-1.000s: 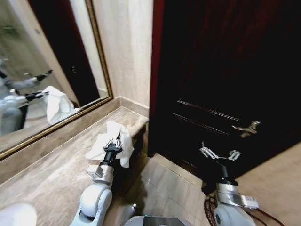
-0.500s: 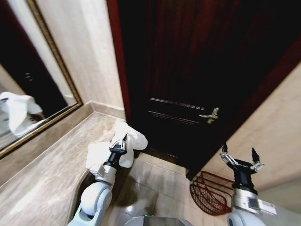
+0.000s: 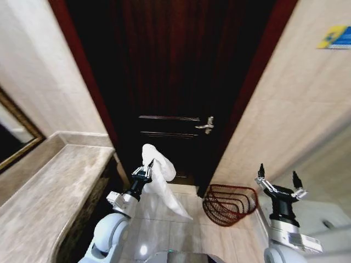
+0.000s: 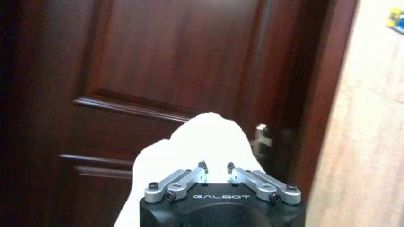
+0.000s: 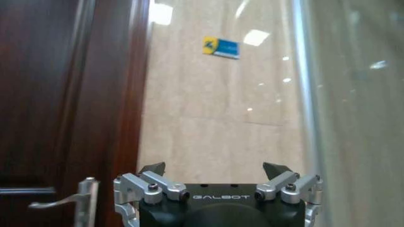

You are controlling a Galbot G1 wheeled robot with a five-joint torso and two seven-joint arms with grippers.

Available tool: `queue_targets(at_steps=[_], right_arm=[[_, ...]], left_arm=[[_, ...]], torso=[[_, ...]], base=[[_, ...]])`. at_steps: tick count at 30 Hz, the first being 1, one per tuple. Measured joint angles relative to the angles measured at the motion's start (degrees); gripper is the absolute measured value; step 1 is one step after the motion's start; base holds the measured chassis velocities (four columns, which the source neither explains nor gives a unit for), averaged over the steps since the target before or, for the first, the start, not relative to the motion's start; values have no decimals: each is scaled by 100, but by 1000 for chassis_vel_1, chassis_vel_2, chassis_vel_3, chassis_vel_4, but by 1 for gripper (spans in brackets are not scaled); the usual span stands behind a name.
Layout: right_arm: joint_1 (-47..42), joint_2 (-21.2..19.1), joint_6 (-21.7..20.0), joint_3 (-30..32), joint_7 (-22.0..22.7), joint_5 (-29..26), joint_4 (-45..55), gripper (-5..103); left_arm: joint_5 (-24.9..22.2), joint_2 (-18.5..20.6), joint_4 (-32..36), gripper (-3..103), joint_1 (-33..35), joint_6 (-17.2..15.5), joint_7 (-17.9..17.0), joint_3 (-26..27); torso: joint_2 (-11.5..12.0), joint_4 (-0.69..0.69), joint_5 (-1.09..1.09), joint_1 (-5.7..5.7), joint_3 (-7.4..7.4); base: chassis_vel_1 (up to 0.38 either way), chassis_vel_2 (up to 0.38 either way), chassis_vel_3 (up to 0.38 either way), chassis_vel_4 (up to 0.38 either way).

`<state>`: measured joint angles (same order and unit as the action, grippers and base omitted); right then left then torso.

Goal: Discard the used towel into the hamper.

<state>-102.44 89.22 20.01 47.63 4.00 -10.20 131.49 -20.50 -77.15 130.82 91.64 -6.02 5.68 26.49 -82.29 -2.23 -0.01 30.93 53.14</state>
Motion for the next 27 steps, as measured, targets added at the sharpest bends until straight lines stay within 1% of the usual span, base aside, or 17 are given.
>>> queue_targets(at_steps=[7, 21, 27], right_arm=[[-6, 2, 95, -77, -94, 0, 1, 100], [-8, 1, 156, -91, -110, -8, 1, 100], [-55, 21, 285, -132, -139, -11, -73, 100]], left_arm=[[2, -4, -1, 6, 43, -2, 54, -8], [20, -36, -32, 6, 40, 9, 69, -9], [34, -87, -43, 6, 33, -3, -32, -13]], torso=[[0, 0, 1, 0, 0], [0, 0, 1, 0, 0], [0, -1, 1, 0, 0]], base=[[-119, -125, -121, -128], [-130, -129, -123, -124], [-123, -124, -108, -109]])
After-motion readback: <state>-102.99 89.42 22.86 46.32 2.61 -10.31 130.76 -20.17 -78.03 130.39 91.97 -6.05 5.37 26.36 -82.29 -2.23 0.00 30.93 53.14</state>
